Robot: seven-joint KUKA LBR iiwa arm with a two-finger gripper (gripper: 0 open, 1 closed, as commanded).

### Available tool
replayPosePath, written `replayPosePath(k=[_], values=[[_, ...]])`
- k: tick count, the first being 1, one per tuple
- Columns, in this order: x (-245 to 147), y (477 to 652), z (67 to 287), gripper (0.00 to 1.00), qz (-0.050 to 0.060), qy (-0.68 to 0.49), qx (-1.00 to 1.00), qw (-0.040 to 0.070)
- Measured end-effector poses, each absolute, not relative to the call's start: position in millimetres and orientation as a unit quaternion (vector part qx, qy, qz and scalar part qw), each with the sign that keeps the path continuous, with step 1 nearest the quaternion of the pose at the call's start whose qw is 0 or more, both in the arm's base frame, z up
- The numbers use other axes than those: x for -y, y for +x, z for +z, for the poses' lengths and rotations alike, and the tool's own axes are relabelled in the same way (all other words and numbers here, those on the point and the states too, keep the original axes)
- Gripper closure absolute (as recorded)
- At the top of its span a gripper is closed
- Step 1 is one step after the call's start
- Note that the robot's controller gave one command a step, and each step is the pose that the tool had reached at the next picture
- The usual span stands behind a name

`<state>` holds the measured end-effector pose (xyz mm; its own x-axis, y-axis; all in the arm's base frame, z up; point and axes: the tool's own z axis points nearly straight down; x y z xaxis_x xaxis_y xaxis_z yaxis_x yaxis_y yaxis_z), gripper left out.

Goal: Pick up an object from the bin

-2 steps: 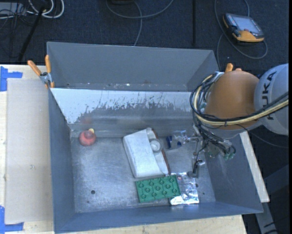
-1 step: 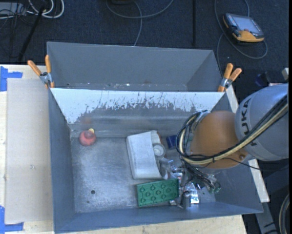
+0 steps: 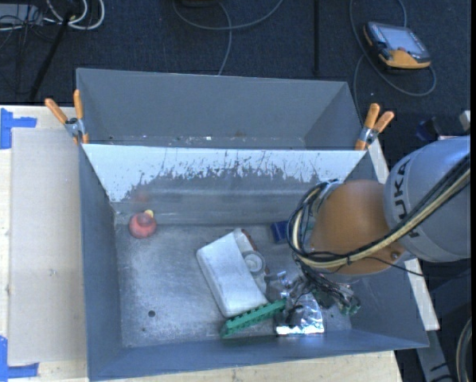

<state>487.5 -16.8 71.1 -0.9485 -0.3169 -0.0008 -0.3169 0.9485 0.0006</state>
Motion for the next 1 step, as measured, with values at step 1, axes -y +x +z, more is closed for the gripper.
replayPosePath(k=[1], values=[[26.9,488.1,209.5,1.00,-0.001,-0.150,-0.989,0.003]])
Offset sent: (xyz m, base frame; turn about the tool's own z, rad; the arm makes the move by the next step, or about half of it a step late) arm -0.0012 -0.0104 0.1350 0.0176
